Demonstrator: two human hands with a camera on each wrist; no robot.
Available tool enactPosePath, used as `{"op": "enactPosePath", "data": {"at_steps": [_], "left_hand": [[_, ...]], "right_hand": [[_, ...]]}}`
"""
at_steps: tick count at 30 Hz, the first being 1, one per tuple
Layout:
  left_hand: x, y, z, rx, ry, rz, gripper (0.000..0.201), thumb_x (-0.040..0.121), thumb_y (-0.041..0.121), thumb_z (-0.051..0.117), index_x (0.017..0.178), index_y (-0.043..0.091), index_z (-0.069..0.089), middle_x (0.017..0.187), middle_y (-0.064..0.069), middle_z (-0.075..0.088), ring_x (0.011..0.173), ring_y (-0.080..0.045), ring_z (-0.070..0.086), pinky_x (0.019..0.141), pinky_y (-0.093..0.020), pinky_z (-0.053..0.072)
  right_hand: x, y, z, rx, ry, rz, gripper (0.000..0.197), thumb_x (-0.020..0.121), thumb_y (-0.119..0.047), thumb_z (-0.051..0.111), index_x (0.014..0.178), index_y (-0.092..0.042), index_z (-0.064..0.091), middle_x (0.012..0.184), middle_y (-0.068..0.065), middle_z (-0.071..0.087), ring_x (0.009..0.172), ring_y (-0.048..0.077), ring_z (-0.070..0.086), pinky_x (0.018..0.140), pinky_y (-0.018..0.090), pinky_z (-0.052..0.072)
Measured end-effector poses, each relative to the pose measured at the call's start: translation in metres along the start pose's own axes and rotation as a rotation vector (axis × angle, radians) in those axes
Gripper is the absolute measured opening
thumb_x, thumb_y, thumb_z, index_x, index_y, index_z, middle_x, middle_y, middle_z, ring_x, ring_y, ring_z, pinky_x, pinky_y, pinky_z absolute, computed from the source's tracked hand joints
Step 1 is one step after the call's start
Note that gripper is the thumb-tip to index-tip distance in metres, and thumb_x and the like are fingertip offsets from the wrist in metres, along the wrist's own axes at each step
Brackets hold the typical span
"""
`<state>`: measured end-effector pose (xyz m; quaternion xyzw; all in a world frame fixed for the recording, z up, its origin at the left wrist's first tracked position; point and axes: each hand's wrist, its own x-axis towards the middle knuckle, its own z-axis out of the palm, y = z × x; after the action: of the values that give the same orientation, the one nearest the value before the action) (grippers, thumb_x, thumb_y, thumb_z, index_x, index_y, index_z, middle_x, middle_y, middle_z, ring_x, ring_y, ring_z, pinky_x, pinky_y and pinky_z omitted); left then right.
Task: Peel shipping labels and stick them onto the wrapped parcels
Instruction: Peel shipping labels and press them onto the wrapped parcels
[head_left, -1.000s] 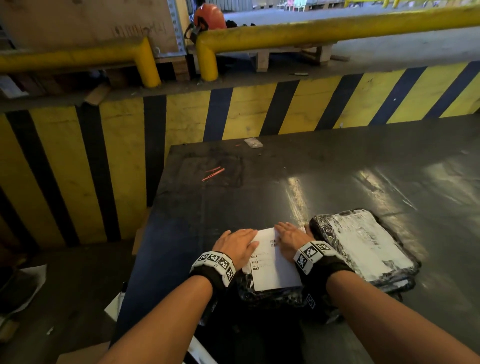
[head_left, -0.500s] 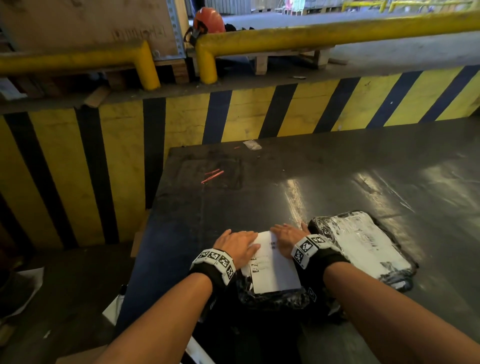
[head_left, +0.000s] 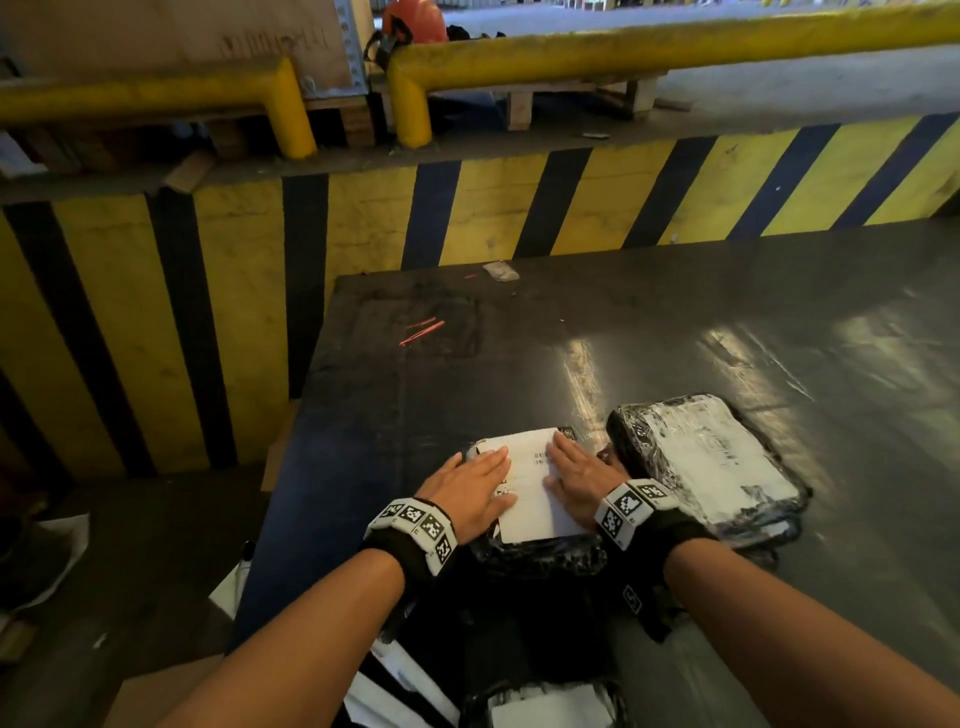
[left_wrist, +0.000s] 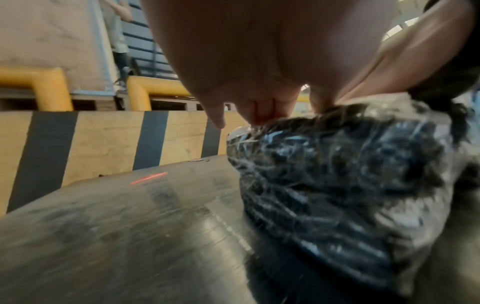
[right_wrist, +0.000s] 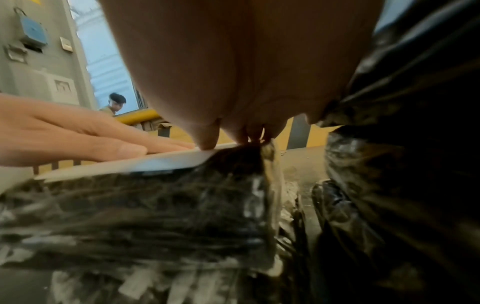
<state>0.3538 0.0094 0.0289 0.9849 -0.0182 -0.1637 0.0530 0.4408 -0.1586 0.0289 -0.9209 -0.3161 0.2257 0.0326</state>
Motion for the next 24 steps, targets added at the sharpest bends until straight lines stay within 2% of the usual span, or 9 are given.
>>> {"op": "enactPosePath", "data": {"at_steps": [4, 7, 10, 14, 18, 24], "left_hand": [[-0.006, -0.001, -0.005, 0.028, -0.053, 0.002, 0.059, 0.099, 0.046, 0.024, 0.150, 0.018, 0.012, 0.160, 0.005, 0.004, 0.147, -0.010, 0.007, 0.120, -0.038, 0.003], [-0.010, -0.003, -0.017, -0.055, -0.033, -0.062, 0.059, 0.099, 0.044, 0.030, 0.149, 0.015, 0.019, 0.159, 0.001, 0.012, 0.146, -0.016, 0.017, 0.120, -0.037, 0.009], [-0.019, 0.010, -0.021, -0.123, 0.015, -0.059, 0.063, 0.098, 0.043, 0.035, 0.149, 0.014, 0.016, 0.159, -0.002, 0.011, 0.146, -0.017, 0.015, 0.118, -0.034, 0.013], [-0.028, 0.037, -0.005, -0.118, -0.027, 0.031, 0.063, 0.098, 0.042, 0.034, 0.150, 0.015, 0.010, 0.160, -0.002, 0.007, 0.147, -0.016, 0.010, 0.118, -0.032, 0.011], [-0.027, 0.023, 0.007, -0.039, 0.031, 0.054, 0.058, 0.100, 0.040, 0.029, 0.150, 0.016, 0.013, 0.160, 0.001, 0.008, 0.147, -0.014, 0.010, 0.119, -0.031, 0.006], [-0.035, 0.005, 0.014, -0.014, 0.024, 0.036, 0.054, 0.100, 0.042, 0.024, 0.149, 0.021, 0.018, 0.159, 0.007, 0.011, 0.146, -0.008, 0.010, 0.120, -0.034, 0.000]], "right_hand": [[-0.006, -0.003, -0.002, 0.069, -0.006, 0.038, 0.059, 0.100, -0.036, 0.023, 0.149, -0.009, 0.005, 0.159, 0.004, -0.005, 0.147, 0.015, -0.001, 0.118, 0.038, 0.000], [-0.016, -0.005, -0.006, 0.186, 0.032, 0.048, 0.059, 0.100, -0.036, 0.026, 0.148, -0.007, 0.007, 0.159, 0.007, 0.000, 0.147, 0.019, 0.004, 0.119, 0.038, 0.007], [-0.029, -0.005, -0.002, 0.148, 0.091, -0.054, 0.058, 0.100, -0.035, 0.028, 0.147, -0.005, 0.013, 0.158, 0.012, 0.006, 0.146, 0.023, 0.011, 0.120, 0.038, 0.012], [-0.042, -0.014, 0.017, 0.036, 0.040, -0.198, 0.051, 0.100, -0.030, 0.027, 0.144, -0.005, 0.020, 0.156, 0.012, 0.014, 0.144, 0.026, 0.017, 0.117, 0.042, 0.017], [-0.044, -0.005, 0.024, -0.026, 0.040, -0.131, 0.053, 0.100, -0.032, 0.020, 0.149, -0.015, 0.008, 0.159, 0.001, 0.000, 0.147, 0.014, 0.002, 0.118, 0.045, 0.002], [-0.052, 0.005, 0.025, 0.022, 0.024, -0.009, 0.056, 0.100, -0.035, 0.018, 0.149, -0.013, 0.003, 0.159, 0.001, -0.005, 0.147, 0.014, -0.002, 0.117, 0.045, -0.004]]}}
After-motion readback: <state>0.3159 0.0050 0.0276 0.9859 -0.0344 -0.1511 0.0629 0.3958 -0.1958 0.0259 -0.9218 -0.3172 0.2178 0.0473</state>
